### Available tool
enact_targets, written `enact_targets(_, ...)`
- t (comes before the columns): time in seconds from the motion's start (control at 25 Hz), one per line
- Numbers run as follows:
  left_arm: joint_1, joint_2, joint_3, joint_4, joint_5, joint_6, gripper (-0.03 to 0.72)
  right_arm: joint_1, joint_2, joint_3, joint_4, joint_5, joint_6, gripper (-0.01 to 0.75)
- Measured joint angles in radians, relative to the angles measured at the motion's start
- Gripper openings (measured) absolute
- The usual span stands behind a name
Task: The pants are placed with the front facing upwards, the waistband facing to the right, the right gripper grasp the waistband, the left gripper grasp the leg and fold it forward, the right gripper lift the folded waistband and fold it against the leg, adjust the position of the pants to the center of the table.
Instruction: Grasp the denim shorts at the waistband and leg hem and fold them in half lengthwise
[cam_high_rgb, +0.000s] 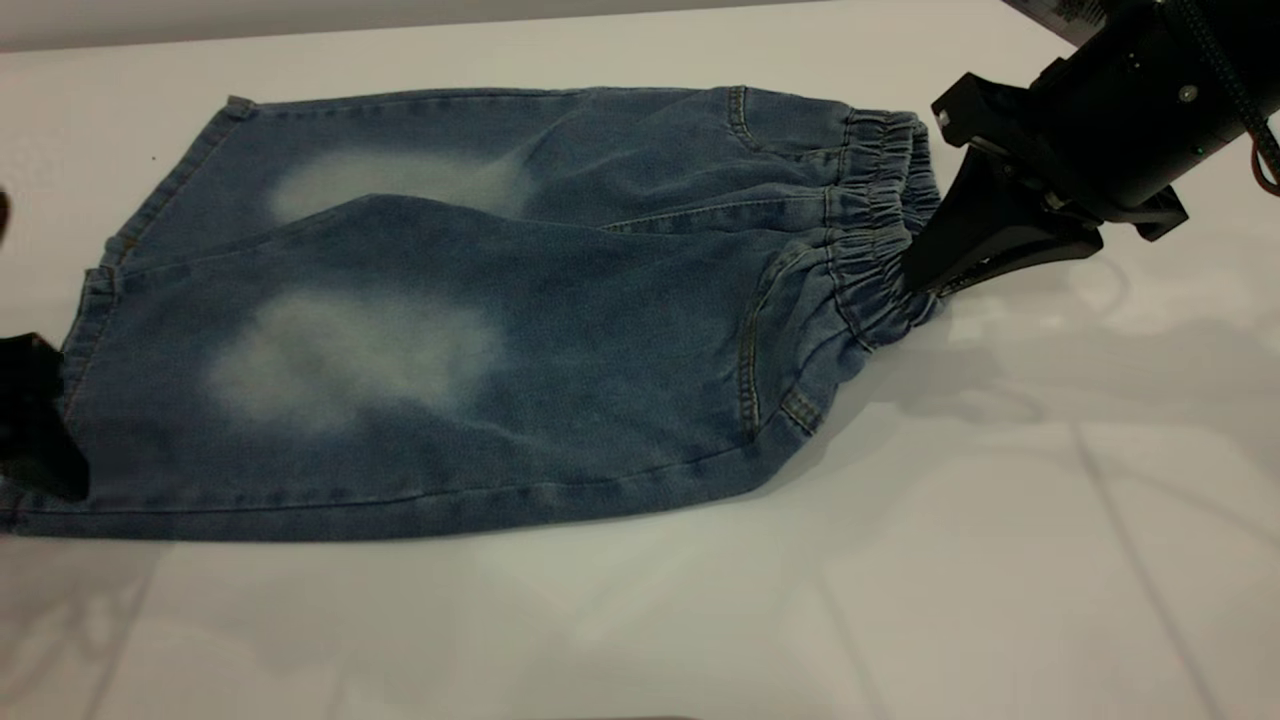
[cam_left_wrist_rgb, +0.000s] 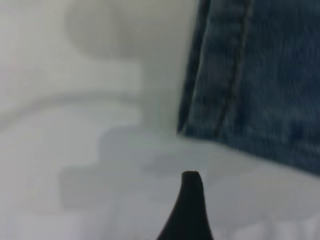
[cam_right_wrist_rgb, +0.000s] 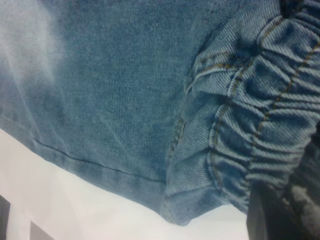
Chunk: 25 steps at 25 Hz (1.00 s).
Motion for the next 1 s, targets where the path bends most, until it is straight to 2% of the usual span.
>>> enact_targets(0.4,0.006,0.054,-0.074,0.006,-0.005,0.109,0.587,0.0,0.0,-0.001,-0.017,0.003,0.022,0.023)
enact_targets(0.64,0.045,0.099,-0.077,0.034,0.055,0.127,0.587,0.0,0.0,-0.001,-0.017,0.003,0.022,0.023)
enact_targets(1.0,0.06,0.128,-0.079,0.05,-0.002,0.171,0.587,0.0,0.0,-0.001,-0.017,0.004,0.022,0.023)
